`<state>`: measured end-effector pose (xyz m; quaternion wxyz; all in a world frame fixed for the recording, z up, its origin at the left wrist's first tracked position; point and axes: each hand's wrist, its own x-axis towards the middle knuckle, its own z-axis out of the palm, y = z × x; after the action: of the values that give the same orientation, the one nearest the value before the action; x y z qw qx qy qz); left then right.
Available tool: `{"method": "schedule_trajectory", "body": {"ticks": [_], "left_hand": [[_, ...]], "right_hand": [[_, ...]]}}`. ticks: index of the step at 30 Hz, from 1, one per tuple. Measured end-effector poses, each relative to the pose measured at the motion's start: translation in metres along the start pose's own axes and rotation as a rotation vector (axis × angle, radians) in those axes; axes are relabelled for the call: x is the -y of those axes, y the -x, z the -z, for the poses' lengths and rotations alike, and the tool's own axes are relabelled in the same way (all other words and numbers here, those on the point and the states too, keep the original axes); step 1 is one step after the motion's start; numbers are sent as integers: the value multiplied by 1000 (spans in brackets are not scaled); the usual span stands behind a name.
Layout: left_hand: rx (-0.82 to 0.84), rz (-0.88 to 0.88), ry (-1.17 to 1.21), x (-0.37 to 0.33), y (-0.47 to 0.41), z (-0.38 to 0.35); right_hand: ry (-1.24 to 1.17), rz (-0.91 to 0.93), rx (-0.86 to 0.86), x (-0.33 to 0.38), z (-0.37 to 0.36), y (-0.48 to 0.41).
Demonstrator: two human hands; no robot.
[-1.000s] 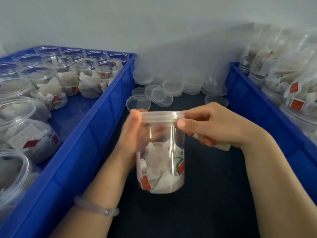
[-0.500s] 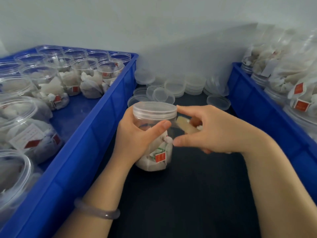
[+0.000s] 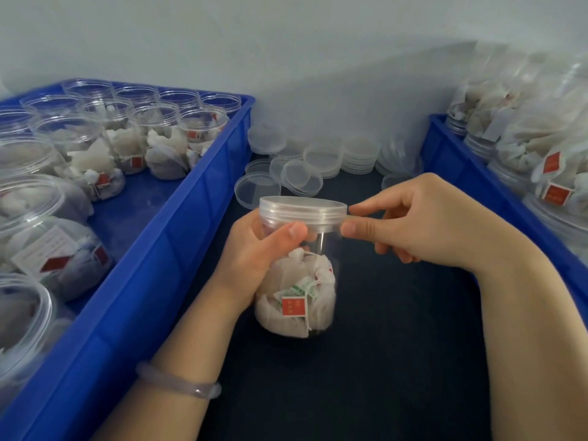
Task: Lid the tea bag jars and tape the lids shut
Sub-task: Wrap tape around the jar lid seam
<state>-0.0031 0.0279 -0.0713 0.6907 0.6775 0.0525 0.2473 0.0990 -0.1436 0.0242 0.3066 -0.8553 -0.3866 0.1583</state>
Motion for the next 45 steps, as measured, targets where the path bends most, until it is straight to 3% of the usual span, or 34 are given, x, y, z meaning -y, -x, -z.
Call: {"method": "schedule_trajectory", "body": {"ticks": [9,13,19,27,29,33,45], "left_hand": [[271,111,210,-2,4,2],[206,145,226,-2,8,1],[-114,-3,-1,1,-1,2],[-63,44,-222,2,-2,5],[-66,50,-174,1,-1,7],[-97,60,-22,2,0,6],[138,133,239,-2,0,4]], "right_hand": [[-35,89,199,3,2,3],[-119,100,237,3,-9,-3],[-19,107,41,0,-16,-11],[250,91,18,10,-33,-8],[255,92,80,8,-27,-6],[40,139,157,7,-9,-1],[-82,102,61,-6,-5,-7]]}}
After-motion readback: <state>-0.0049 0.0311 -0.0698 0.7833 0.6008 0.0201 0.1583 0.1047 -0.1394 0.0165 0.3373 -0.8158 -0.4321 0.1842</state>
